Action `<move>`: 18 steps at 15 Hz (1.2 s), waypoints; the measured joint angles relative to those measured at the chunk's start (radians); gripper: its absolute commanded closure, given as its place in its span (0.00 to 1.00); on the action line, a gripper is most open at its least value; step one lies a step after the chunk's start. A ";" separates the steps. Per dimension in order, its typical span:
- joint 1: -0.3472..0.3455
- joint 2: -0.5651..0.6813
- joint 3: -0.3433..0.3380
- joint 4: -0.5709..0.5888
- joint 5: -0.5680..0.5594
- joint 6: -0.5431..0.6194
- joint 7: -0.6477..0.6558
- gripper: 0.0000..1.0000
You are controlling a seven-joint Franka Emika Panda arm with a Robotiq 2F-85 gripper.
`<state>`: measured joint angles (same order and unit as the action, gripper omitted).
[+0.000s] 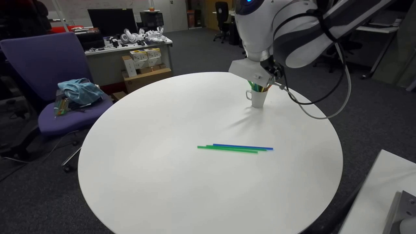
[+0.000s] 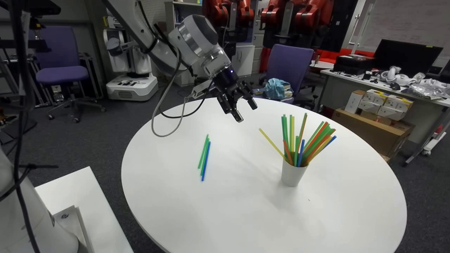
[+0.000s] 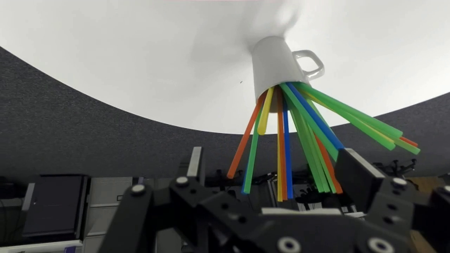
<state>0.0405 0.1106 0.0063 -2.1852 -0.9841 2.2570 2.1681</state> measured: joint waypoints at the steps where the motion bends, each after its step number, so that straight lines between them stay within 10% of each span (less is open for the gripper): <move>1: -0.001 0.013 0.000 0.000 0.000 0.000 0.000 0.00; 18: -0.017 0.110 -0.067 0.017 -0.004 0.109 0.000 0.00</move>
<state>0.0230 0.2205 -0.0604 -2.1679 -0.9883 2.3661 2.1685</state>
